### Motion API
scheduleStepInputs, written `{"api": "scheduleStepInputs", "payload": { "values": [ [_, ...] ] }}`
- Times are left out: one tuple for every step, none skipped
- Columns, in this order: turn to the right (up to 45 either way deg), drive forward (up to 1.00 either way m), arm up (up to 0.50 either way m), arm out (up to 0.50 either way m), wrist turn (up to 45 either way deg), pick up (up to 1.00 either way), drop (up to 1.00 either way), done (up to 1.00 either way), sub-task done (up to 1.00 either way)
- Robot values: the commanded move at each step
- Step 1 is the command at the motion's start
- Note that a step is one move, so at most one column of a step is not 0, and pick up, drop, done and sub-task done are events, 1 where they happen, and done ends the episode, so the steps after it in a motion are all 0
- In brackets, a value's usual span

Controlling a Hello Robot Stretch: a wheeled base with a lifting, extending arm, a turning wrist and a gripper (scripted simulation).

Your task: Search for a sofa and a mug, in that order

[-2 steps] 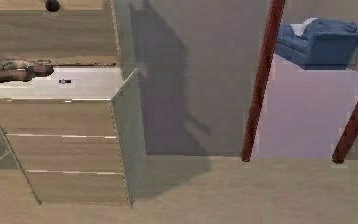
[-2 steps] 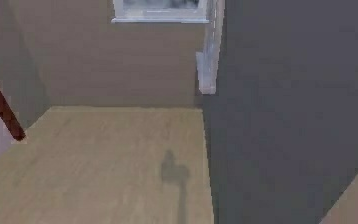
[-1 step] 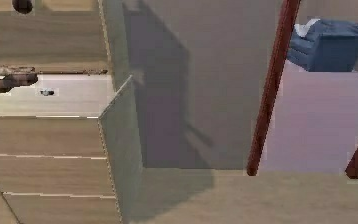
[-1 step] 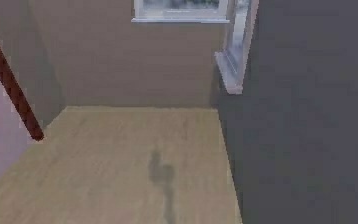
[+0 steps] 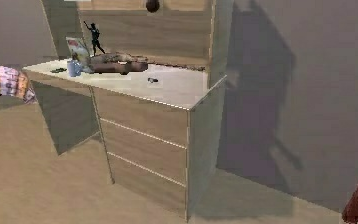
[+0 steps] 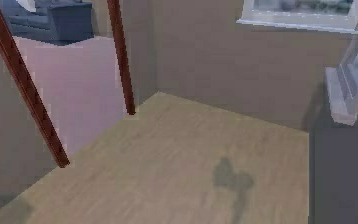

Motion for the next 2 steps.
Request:
{"api": "scheduleStepInputs", "payload": {
  "values": [
    [0.0, 0.25, 0.00, 0.00, 0.0, 0.00, 0.00, 0.00, 0.00],
    [-33.0, 0.00, 0.00, 0.00, 0.0, 0.00, 0.00, 0.00, 0.00]
  ]
}}
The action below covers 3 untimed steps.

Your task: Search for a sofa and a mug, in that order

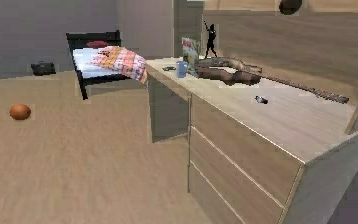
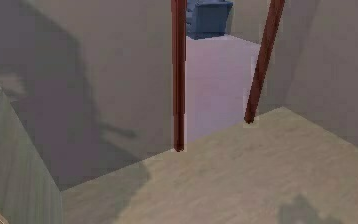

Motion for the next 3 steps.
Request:
{"api": "scheduleStepInputs", "payload": {
  "values": [
    [-3.0, 0.00, 0.00, 0.00, 0.0, 0.00, 0.00, 0.00, 0.00],
    [0.0, 0.45, 0.00, 0.00, 0.0, 0.00, 0.00, 0.00, 0.00],
    [0.0, 0.00, 0.00, 0.00, 0.0, 0.00, 0.00, 1.00, 0.00]
  ]
}}
